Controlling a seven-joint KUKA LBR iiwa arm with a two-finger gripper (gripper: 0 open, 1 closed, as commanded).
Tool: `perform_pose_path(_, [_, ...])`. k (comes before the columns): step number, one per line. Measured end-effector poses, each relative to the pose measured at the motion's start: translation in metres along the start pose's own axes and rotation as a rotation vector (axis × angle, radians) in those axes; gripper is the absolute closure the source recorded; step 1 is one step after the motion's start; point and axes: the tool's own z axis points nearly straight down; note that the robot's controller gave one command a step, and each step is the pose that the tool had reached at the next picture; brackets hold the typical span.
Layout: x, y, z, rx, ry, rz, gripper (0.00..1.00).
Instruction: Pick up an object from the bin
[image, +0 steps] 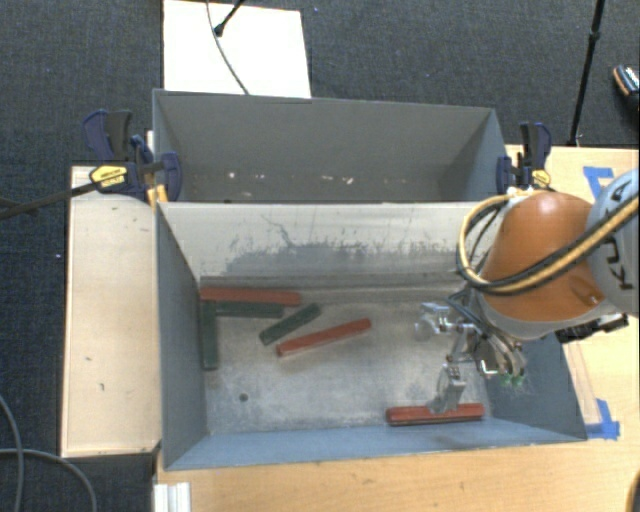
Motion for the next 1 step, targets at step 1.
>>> perform_pose_path(1, [0.0019, -0.0022, 0.0819, 0.002, -0.024, -0.304, 0.00])
